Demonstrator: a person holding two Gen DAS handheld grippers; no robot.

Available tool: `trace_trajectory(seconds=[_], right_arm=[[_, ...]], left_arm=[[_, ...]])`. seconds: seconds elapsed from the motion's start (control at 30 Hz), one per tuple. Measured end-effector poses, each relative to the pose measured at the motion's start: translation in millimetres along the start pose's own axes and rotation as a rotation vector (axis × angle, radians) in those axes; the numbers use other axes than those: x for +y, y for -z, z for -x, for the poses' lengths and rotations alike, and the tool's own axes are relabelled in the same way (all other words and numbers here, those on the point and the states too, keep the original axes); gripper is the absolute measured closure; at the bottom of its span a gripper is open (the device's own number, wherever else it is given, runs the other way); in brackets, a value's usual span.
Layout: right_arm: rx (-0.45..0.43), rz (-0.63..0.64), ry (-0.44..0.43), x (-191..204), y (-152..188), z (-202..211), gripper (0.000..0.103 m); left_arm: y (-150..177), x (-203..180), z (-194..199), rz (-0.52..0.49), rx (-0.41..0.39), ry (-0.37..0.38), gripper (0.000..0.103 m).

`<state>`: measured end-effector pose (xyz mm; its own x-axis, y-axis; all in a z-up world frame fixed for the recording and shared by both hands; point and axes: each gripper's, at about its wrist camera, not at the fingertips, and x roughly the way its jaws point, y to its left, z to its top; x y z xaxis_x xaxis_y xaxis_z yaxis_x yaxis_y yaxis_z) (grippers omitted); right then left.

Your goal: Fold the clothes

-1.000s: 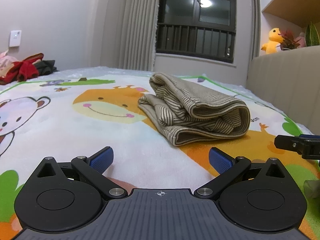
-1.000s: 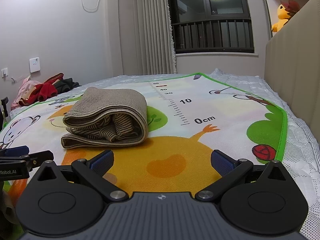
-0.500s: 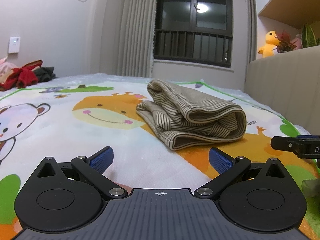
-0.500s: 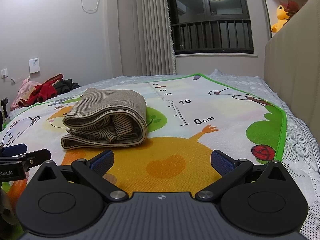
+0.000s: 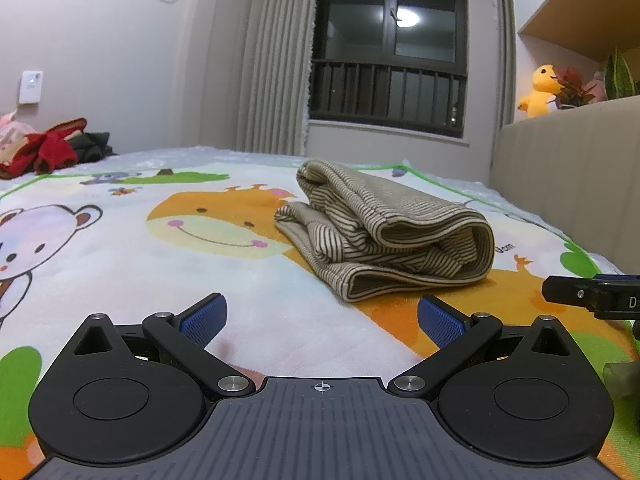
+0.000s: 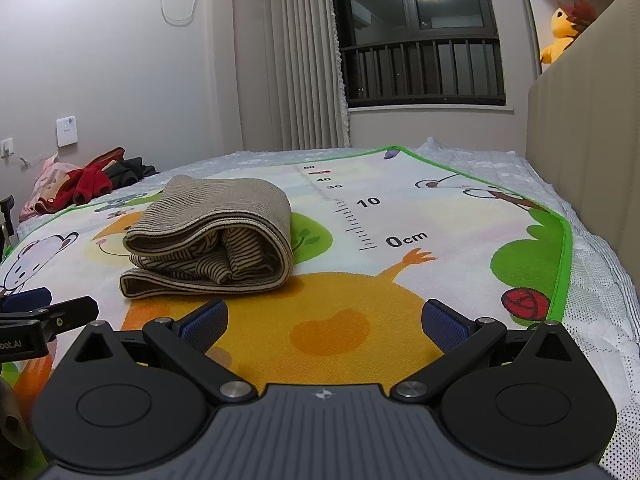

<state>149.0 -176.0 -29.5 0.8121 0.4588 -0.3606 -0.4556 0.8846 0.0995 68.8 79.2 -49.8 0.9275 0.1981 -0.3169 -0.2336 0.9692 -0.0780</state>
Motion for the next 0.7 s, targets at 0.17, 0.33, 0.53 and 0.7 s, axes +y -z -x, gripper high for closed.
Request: trace_trajectory(seconds=[0.17,0.33,0.53,0.7], right_arm=[[-0.005,-0.002,0.001,-0.5,0.8,0.9,0.0],[-0.013,-0.01,-0.003,-1.7,1.5,2.0,0.0],[-0.019,-0.014,-0.001,-2.1,2.1,2.4,0.0],[-0.021,-0.014,0.002,-1.9,2.0,3.1,0.0]], left_arm=[[0.1,-2.0,-1.0,-0.01,0.007,-0.01,0.0],[0.2,-3.2,-1.0,-0.016,0.007,-0.015,0.0],[0.1,-2.1,-0.4,-0.011,0.002,-0.005,0.0],[-0.5,-0.4,-1.0,0.002,0.007,-0.007,0.0]])
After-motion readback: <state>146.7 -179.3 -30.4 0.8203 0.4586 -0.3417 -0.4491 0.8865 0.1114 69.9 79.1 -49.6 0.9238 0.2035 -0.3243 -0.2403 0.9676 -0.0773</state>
